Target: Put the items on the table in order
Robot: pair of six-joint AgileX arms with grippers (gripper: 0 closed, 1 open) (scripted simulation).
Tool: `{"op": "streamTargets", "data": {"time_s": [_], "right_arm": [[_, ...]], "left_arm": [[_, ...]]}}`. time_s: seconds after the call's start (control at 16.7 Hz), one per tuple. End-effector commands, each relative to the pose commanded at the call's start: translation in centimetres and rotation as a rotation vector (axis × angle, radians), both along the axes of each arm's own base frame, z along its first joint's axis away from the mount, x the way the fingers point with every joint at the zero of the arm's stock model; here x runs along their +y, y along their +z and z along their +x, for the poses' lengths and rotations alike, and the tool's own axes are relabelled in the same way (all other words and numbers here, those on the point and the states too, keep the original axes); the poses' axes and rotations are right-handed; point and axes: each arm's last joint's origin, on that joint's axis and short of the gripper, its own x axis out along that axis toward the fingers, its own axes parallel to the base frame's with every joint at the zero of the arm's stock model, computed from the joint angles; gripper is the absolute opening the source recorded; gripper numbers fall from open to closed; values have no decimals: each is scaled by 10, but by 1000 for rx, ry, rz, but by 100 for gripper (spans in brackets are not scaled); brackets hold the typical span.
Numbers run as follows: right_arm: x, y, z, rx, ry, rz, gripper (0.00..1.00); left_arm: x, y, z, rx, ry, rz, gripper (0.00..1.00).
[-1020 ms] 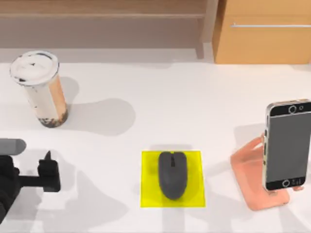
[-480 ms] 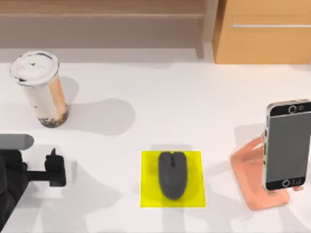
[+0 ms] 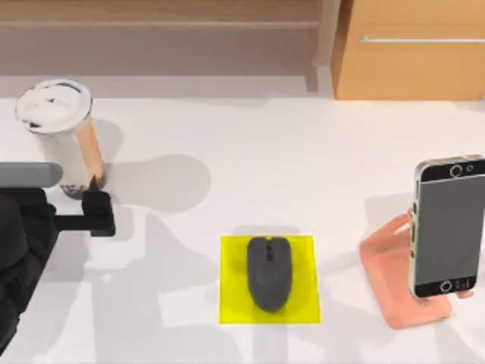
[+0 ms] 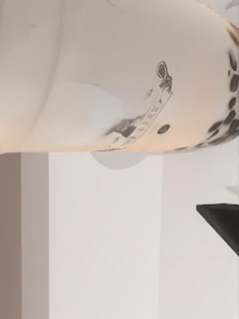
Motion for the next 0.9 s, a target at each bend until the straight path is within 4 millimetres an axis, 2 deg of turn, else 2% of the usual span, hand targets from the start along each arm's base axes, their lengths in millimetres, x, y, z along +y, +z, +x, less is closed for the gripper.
{"op": "streamTargets", "data": {"time_s": [0.24, 0.78, 0.9], "right_arm": [[0, 0, 0, 0, 0, 0, 100], [0, 0, 0, 0, 0, 0, 100], [0, 0, 0, 0, 0, 0, 100]], "left_arm": [[-5, 10, 23, -109, 4, -13, 100], [-5, 11, 27, -125, 8, -13, 100], [-5, 9, 36, -125, 7, -13, 100]]}}
